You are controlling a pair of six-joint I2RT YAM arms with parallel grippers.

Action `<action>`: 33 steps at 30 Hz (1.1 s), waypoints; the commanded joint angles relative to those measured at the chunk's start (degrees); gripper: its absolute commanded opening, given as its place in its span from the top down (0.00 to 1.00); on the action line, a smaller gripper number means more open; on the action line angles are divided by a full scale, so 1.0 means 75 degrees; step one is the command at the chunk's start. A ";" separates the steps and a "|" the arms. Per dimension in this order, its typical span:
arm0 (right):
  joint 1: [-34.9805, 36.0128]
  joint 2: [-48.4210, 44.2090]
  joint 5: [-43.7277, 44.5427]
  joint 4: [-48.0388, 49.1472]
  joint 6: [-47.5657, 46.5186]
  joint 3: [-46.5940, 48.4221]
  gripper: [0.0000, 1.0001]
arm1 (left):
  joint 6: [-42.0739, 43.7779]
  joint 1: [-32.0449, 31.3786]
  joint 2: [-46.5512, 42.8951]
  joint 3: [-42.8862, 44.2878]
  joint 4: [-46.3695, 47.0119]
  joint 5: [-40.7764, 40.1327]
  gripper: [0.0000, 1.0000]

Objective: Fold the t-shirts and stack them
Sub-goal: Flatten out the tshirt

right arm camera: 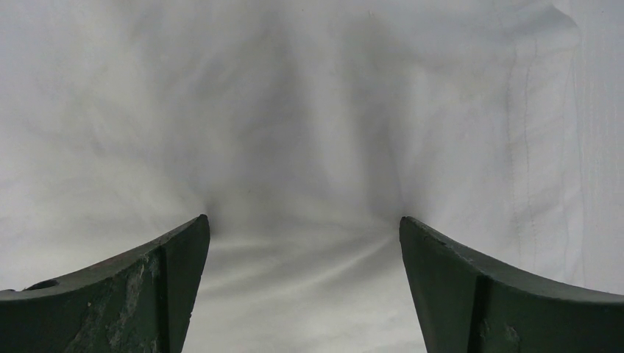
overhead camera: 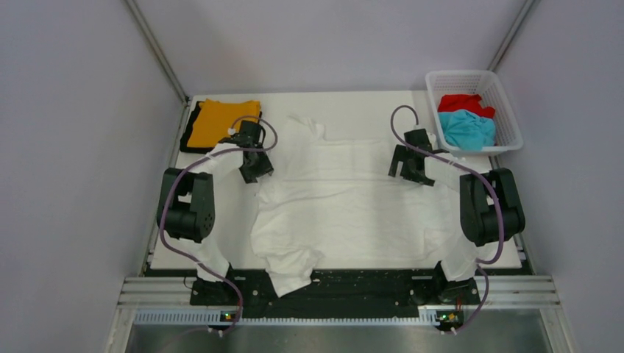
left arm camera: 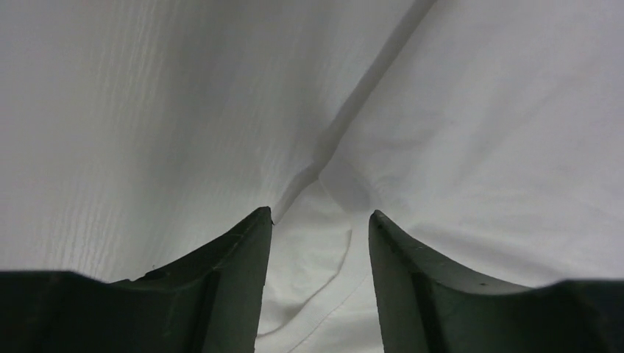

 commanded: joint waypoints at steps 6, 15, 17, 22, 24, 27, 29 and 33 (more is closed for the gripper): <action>-0.0063 0.0011 0.0014 -0.0237 -0.0161 0.0357 0.01 | 0.0189 -0.0118 0.0798 0.0475 -0.0291 -0.0305 0.66; -0.0061 -0.0088 -0.0017 -0.0269 -0.0180 0.0362 0.01 | -0.0085 -0.1089 0.0653 0.1371 -0.1539 -0.2233 1.00; -0.0060 -0.0119 -0.0002 -0.0266 -0.0177 0.0336 0.01 | -0.0375 -0.1439 0.0682 0.1810 -0.2206 -0.2754 1.00; -0.0058 -0.0148 0.0002 -0.0258 -0.0212 0.0315 0.01 | -0.1099 -0.2272 0.1020 0.2525 -0.3107 -0.2760 1.00; -0.0062 -0.0145 -0.0022 -0.0259 -0.0216 0.0302 0.01 | -0.1369 -0.2673 0.1326 0.2795 -0.3324 -0.2728 1.00; -0.0057 -0.0113 -0.0172 -0.0204 -0.0205 0.0278 0.01 | -0.1596 -0.3161 0.1892 0.3361 -0.3451 -0.2262 1.00; -0.0066 -0.0057 -0.0226 -0.0178 -0.0186 0.0297 0.01 | -0.1565 -0.3497 0.2250 0.3710 -0.3335 -0.1836 1.00; -0.0057 -0.0001 -0.0231 -0.0184 -0.0191 0.0305 0.01 | -0.1263 -0.4010 0.2780 0.4362 -0.3283 -0.1356 0.69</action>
